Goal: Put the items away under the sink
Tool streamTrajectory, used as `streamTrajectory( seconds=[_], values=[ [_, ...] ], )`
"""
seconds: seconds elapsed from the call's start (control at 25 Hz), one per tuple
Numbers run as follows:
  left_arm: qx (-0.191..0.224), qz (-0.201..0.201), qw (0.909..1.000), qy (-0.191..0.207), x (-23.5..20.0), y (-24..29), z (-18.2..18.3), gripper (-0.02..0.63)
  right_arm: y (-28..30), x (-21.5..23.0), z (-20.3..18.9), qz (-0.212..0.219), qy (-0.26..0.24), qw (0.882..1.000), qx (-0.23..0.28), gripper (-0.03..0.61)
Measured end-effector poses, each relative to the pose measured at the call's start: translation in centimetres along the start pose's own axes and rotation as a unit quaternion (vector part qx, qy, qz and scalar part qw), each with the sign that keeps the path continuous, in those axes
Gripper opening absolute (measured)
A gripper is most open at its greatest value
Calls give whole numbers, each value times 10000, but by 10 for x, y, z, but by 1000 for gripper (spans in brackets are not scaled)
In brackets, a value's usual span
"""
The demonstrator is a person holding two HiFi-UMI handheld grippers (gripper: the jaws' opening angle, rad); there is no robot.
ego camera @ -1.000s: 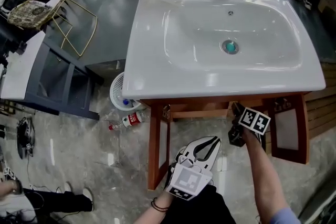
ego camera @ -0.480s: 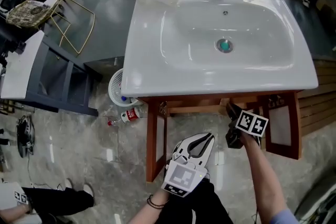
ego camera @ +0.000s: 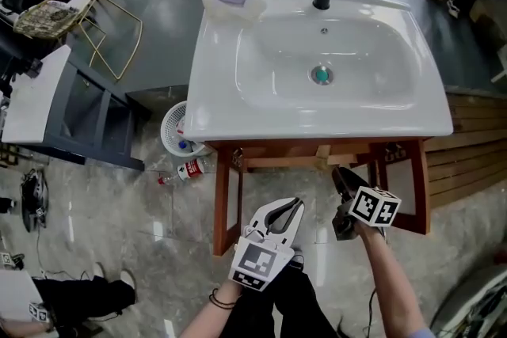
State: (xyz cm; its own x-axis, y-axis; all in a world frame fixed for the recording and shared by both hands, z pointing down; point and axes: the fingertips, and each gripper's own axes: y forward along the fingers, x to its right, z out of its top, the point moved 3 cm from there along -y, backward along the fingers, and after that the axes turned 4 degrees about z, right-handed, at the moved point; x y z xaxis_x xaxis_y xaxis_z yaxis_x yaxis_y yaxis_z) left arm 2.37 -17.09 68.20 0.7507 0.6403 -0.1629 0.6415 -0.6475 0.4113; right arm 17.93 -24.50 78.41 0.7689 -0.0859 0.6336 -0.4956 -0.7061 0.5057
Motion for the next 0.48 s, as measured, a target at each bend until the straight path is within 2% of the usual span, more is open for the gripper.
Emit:
streamTrajectory(
  seconds=[0.24,0.48],
  values=[
    [25,230,9993,-285,10,-28,19,20,-63,-35,11,248,-244,9993,100,86],
    [83,333,9987,-373,27,-54,43,20,-123,-82,28,617,-634,9960,108,86]
  ],
)
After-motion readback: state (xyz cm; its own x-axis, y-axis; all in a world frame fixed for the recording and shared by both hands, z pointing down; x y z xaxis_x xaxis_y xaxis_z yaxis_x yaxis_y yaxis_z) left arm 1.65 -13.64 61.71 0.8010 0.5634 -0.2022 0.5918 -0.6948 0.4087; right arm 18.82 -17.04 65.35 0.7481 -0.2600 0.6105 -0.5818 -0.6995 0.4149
